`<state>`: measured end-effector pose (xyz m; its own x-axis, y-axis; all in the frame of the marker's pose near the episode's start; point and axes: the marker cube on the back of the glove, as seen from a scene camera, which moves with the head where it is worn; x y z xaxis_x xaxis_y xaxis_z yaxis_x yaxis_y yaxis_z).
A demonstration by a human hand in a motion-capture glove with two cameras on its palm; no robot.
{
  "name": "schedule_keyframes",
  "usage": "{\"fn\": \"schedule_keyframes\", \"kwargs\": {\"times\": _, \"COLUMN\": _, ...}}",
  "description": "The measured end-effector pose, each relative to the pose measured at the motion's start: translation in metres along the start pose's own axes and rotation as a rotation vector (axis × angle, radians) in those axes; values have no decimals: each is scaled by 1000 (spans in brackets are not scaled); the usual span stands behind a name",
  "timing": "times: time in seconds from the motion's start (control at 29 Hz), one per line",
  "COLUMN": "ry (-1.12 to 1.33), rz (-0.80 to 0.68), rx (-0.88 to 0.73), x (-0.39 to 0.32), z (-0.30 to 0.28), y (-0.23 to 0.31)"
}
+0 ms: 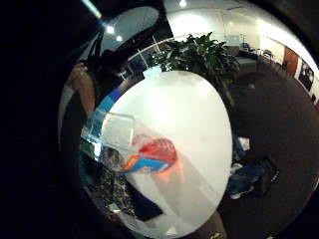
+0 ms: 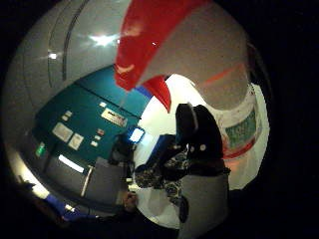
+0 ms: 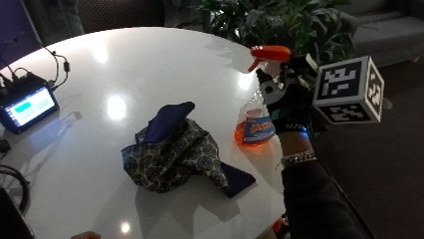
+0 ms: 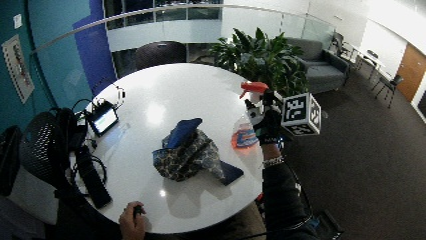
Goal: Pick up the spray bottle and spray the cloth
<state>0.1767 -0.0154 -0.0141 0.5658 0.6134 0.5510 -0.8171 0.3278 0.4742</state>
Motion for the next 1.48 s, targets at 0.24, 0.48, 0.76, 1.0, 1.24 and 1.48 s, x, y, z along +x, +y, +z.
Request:
{"fn": "schedule_keyframes", "kwargs": {"times": 0.24, "ry": -185, "rz": 81, "rx": 65, "x": -5, "z": 13, "y": -11}}
{"fn": "schedule_keyframes", "kwargs": {"times": 0.48, "ry": -280, "rz": 30, "rx": 217, "x": -10, "z": 24, "y": -25}}
{"fn": "schedule_keyframes", "kwargs": {"times": 0.76, "ry": -174, "rz": -82, "rx": 404, "x": -14, "z": 17, "y": -31}}
{"fn": "schedule_keyframes", "kwargs": {"times": 1.0, "ry": -171, "rz": -114, "rx": 395, "x": -12, "z": 10, "y": -29}}
{"fn": "schedule_keyframes", "kwargs": {"times": 1.24, "ry": -58, "rz": -235, "rx": 371, "x": -31, "z": -15, "y": -47}}
{"fn": "schedule_keyframes", "kwargs": {"times": 1.48, "ry": 228, "rz": -542, "rx": 292, "x": -68, "z": -30, "y": -63}}
